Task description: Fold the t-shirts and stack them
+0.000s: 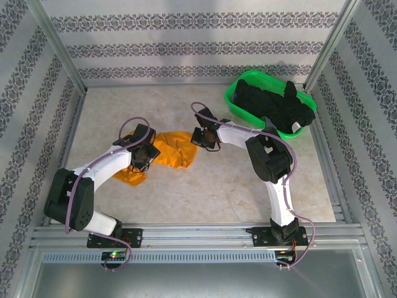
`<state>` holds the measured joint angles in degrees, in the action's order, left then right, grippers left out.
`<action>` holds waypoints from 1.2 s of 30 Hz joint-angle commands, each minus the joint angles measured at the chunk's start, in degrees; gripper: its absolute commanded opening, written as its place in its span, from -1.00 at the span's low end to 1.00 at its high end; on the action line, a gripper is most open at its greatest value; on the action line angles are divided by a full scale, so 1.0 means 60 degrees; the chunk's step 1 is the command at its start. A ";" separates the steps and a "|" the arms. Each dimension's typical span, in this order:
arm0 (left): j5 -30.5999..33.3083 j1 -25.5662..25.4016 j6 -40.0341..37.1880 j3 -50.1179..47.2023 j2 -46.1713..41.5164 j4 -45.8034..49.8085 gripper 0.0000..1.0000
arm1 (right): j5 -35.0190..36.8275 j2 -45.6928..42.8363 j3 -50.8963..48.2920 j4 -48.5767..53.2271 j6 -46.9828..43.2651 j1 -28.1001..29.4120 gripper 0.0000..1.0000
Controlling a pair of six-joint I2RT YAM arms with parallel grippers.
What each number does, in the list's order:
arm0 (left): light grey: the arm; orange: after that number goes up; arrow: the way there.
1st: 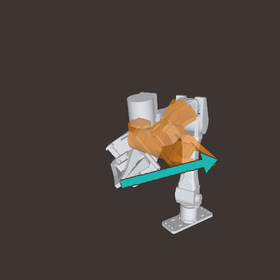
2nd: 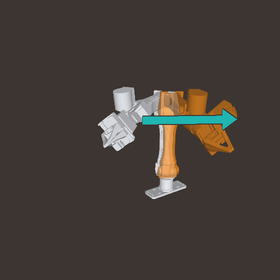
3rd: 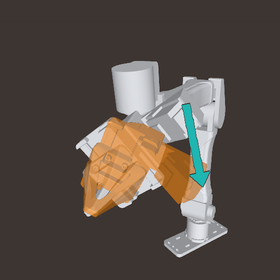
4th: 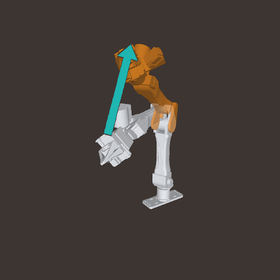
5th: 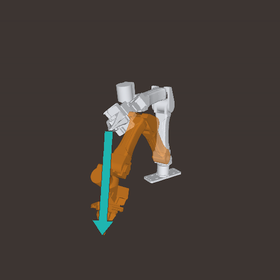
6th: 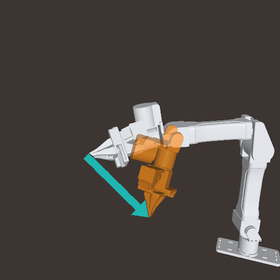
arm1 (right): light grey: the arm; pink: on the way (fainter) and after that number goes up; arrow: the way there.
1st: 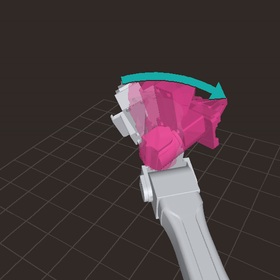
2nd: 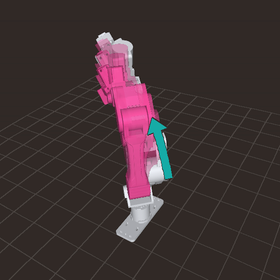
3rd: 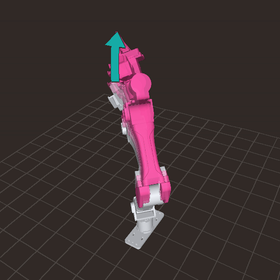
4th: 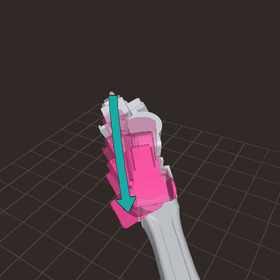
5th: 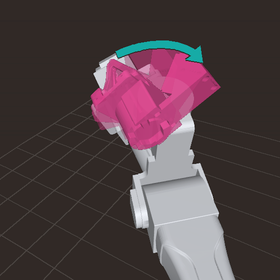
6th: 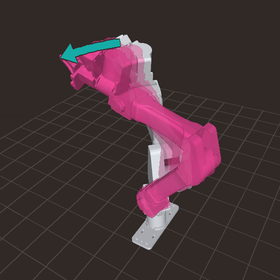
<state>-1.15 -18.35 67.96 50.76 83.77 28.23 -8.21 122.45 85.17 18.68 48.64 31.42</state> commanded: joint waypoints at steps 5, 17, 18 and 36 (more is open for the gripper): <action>-0.0769 0.0119 -0.0634 0.0233 -0.0273 -0.0940 0.21 | 0.1196 -0.0067 0.1472 0.0690 -0.1298 -0.1988 -1.00; -0.1924 0.0095 0.0396 0.1550 0.1390 -0.1652 0.45 | 0.1075 -0.0409 0.1743 0.1556 -0.1735 -0.3155 -1.00; -0.1824 0.0088 0.0437 0.1706 0.1483 -0.1523 0.45 | 0.1089 -0.0477 0.1721 0.1653 -0.1787 -0.3128 -1.00; -0.1729 0.0028 -0.0569 0.5115 0.4179 0.0380 0.16 | 0.1133 -0.1952 0.0526 0.1893 -0.2057 -0.2705 -1.00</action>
<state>-10.79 -17.93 66.06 78.59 107.42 27.03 -2.35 112.29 89.21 28.56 37.23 14.35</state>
